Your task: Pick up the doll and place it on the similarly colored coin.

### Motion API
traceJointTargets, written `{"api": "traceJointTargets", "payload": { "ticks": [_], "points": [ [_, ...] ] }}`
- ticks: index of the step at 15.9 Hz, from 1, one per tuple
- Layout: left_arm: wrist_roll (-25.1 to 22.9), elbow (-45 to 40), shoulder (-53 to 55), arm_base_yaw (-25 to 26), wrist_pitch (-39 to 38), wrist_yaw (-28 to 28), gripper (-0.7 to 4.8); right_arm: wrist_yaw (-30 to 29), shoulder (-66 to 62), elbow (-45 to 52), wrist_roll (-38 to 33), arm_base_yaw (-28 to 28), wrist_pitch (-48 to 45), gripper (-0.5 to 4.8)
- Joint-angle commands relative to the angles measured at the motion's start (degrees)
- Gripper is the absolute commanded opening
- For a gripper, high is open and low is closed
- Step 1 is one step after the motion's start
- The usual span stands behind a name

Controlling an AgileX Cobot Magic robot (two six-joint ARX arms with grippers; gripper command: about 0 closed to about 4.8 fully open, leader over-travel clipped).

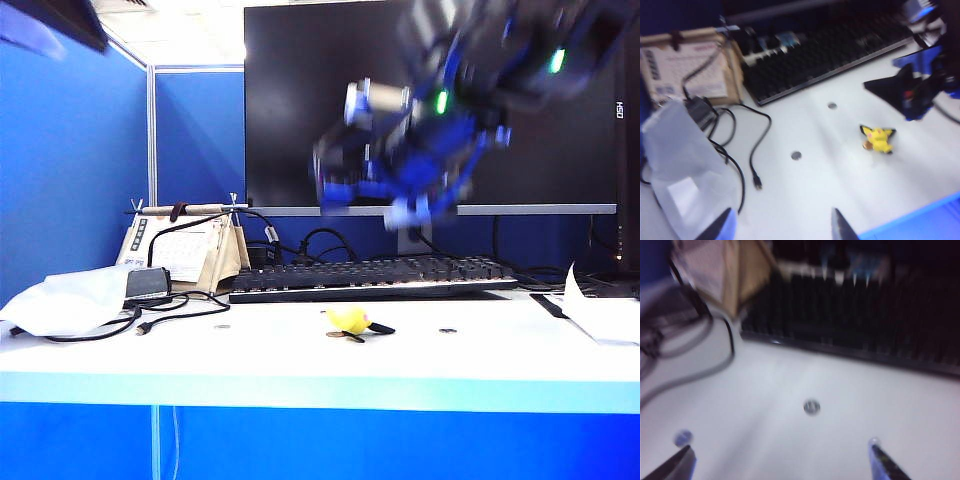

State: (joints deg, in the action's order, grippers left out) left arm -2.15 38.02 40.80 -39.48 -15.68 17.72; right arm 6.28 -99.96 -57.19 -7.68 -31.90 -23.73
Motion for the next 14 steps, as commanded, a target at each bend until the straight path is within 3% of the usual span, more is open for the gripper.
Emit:
{"api": "traceJointTargets", "payload": {
  "ticks": [1, 3, 4, 6, 8, 12, 14],
  "points": [
    [3.0, 0.2, -0.9, 0.0, 0.3, 0.4, 2.56, 0.6, 4.7, 0.0, 0.2, 0.0, 1.6, 4.37],
    [6.7, -2.1, -1.0, 0.0, 0.7, 0.3, 2.56, 5.1, 10.6, 3.1, 0.2, 0.0, 1.6, 2.87],
    [8.4, -3.4, -1.0, 0.0, 1.4, 0.9, 2.56, 6.9, 13.0, 5.2, 0.2, 0.1, 0.7, 2.47],
    [20.4, -9.2, -2.3, 0.0, 4.6, 6.9, 2.57, 12.0, 23.5, 15.4, -0.9, 1.2, -2.4, 2.37],
    [22.7, -16.0, -4.7, 0.0, 9.4, 14.3, 2.56, 17.9, 35.7, 26.1, -1.2, 1.9, -2.0, 2.37],
    [25.5, -25.2, -9.6, 0.0, 15.3, 23.8, 2.56, 25.7, 59.6, 45.2, -4.3, 1.8, -0.2, 2.37],
    [25.5, -27.6, -11.0, -0.1, 14.5, 23.0, 2.56, 30.1, 68.0, 50.3, -4.8, 1.8, 2.7, 2.37]
  ]
}}
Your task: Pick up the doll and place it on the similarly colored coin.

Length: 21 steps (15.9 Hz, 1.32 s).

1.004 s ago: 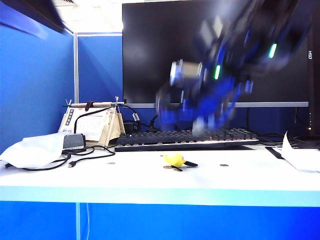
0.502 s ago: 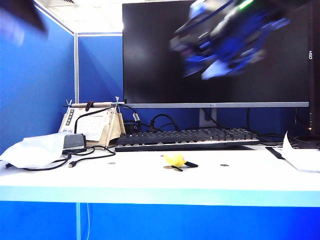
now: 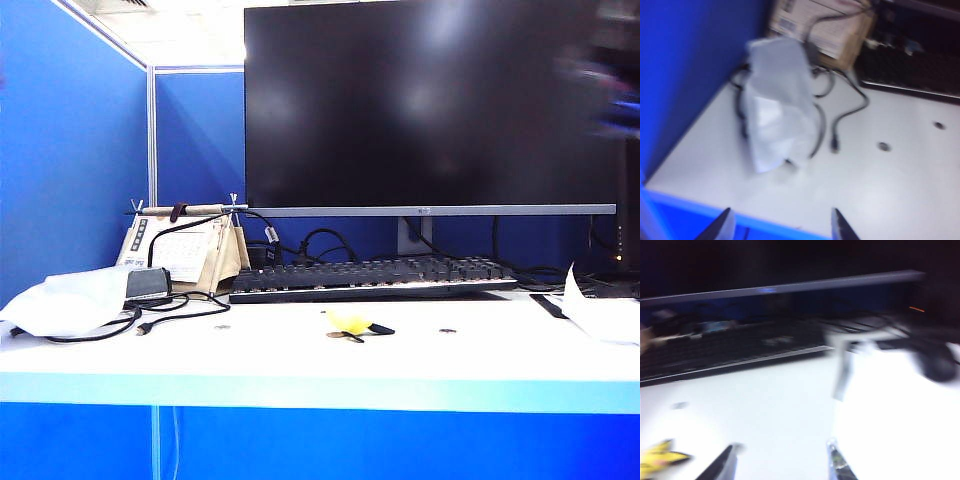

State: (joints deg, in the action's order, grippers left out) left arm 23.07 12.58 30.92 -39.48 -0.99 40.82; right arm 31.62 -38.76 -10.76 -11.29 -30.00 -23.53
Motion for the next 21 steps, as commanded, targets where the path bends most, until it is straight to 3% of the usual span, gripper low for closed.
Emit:
{"api": "traceJointTargets", "payload": {
  "ticks": [1, 3, 5, 7, 21],
  "points": [
    [0.2, -3.4, -1.7, -0.1, -0.3, -0.1, 2.56, 4.7, 11.0, 6.0, -1.2, -0.1, 4.2, 2.37],
    [-0.1, -6.6, -2.1, 0.0, -0.2, 0.4, 2.56, 4.7, 19.4, 8.9, -1.2, -0.1, 11.1, 2.37],
    [0.9, -10.6, -2.1, 0.0, -0.2, 0.4, 2.56, 6.4, 27.2, 9.8, -1.2, -0.1, 23.8, 2.37],
    [4.7, -12.0, -2.2, 0.0, -0.9, 0.5, 2.56, 6.4, 33.0, 10.7, -1.1, -0.1, 31.4, 2.37],
    [4.8, -12.0, -2.2, 0.0, -1.3, -1.6, 2.56, 5.7, 34.1, 10.6, -1.1, -0.1, 31.2, 2.38]
  ]
}}
